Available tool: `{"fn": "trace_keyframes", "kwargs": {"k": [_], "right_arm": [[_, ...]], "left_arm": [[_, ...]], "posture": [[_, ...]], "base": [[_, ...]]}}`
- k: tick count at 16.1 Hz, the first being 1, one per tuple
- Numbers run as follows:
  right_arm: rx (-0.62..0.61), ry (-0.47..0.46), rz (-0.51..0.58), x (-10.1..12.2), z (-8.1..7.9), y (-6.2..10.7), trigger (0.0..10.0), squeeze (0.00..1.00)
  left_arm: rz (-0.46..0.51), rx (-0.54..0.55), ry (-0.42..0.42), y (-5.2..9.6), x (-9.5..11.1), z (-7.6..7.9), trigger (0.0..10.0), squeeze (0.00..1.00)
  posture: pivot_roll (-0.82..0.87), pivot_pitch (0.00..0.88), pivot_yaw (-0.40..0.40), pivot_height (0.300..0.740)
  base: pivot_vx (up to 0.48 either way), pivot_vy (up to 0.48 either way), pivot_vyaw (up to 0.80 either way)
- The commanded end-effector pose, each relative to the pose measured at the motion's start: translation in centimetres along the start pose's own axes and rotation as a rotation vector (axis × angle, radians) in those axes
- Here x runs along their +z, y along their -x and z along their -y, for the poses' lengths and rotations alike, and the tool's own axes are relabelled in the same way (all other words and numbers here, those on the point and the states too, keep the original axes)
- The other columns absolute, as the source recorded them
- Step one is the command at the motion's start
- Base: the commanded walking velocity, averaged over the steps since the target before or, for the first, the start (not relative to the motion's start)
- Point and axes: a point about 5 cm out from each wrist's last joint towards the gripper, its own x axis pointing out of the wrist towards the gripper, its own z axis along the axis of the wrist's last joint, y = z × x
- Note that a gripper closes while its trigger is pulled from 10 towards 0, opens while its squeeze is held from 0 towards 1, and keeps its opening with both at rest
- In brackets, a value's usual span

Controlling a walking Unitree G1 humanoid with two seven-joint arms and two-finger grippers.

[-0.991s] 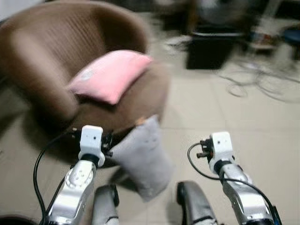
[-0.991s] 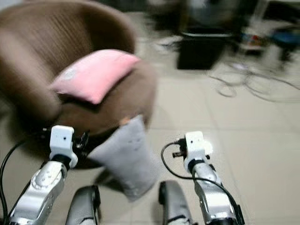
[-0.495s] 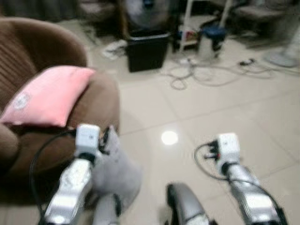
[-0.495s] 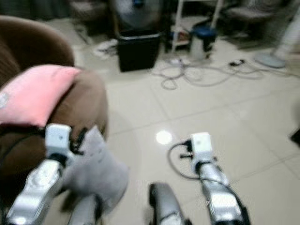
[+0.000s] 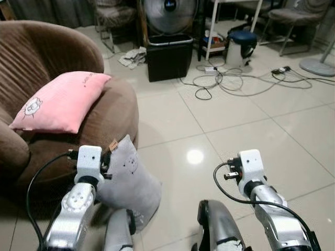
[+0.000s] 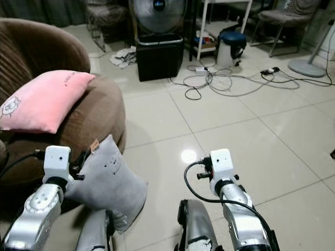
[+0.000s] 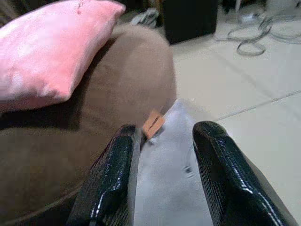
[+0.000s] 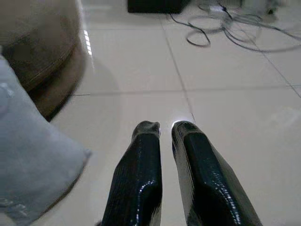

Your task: Move the pillow to the sofa from floor

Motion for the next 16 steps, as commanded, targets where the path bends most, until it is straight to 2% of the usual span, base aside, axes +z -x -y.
{"fn": "trace_keyframes", "kwargs": {"k": [1, 4, 10, 14, 16], "right_arm": [[0.061, 0.001, 0.091, 2.0, -0.7, -0.2, 10.0, 0.0], [0.082, 0.018, 0.09, 1.9, -1.0, 0.0, 10.0, 0.0], [0.112, 0.038, 0.073, 1.5, -0.8, 1.2, 10.0, 0.0], [0.164, 0.078, 0.101, 2.7, -1.2, 1.4, 10.0, 0.0], [0.192, 0.074, 0.124, 3.4, -1.6, 1.5, 10.0, 0.0]], "left_arm": [[-0.009, 0.015, -0.024, -0.5, 0.3, -0.8, 10.0, 0.0], [-0.017, 0.01, -0.045, -1.0, 0.1, -1.1, 10.0, 0.0], [-0.064, 0.048, -0.027, -1.6, -0.8, -1.8, 10.0, 0.0], [-0.047, 0.044, -0.024, -2.6, -0.1, -2.3, 10.0, 0.0], [-0.055, 0.081, 0.028, -2.9, -0.1, -3.2, 10.0, 0.0]], "posture": [[0.0, 0.0, -0.017, 0.534], [0.0, 0.0, -0.023, 0.509], [-0.02, 0.0, -0.026, 0.499], [-0.03, 0.04, -0.036, 0.475], [-0.03, 0.058, -0.047, 0.475]], "base": [[0.0, 0.0, 0.0], [0.0, 0.0, 0.0], [0.0, 0.0, 0.0], [0.0, 0.0, 0.0], [0.0, 0.0, 0.0]]}}
